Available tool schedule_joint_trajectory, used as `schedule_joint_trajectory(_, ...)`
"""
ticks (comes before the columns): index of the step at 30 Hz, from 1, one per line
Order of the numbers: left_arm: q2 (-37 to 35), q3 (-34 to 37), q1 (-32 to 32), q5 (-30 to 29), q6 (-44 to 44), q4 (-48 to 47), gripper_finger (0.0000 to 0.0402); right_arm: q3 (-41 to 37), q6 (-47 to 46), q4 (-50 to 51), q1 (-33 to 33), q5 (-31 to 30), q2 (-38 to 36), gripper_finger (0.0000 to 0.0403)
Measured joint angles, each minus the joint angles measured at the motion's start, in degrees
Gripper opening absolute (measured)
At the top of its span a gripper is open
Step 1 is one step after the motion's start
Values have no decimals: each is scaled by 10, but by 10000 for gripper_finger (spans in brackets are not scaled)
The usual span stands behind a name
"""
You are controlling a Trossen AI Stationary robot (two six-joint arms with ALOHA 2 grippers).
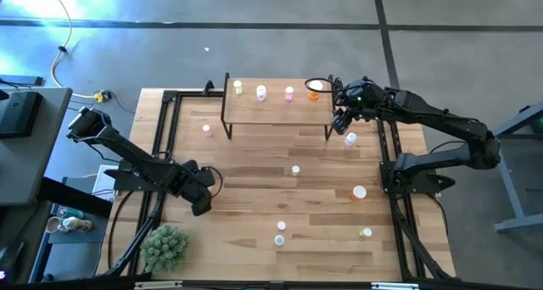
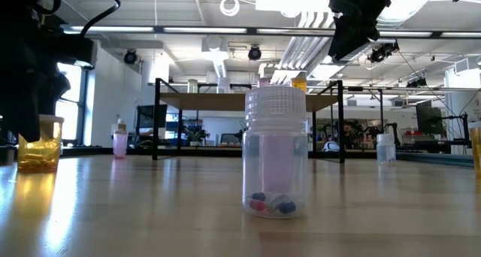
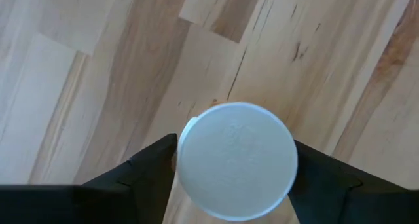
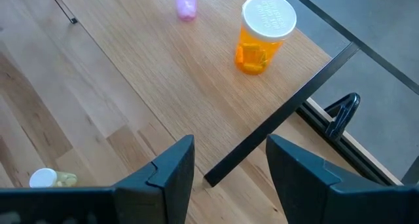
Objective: Pick and place medicine bottles onto shelf by color
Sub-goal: Put the left orange pill bottle aligned with the other orange pill bottle on the shelf
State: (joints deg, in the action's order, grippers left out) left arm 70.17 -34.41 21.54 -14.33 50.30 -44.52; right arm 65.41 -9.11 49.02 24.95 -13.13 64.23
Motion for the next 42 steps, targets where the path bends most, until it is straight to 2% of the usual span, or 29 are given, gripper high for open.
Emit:
schedule_joint_trajectory(8,0,0,-2,7,-25,41,203,0,-12,0,0,0,0,181)
schedule_joint_trajectory(18,0,0,-4,8,-28,60,199,0,-12,26,0,0,0,181)
schedule_joint_trajectory(21,0,0,-16,12,-53,84,199,0,-12,26,0,9,0,181)
schedule_joint_trajectory(28,0,-1,-59,35,-129,144,198,0,-14,26,0,74,0,181)
schedule_joint_trajectory(42,0,-1,-141,40,-256,240,198,0,-9,-17,0,107,0,181)
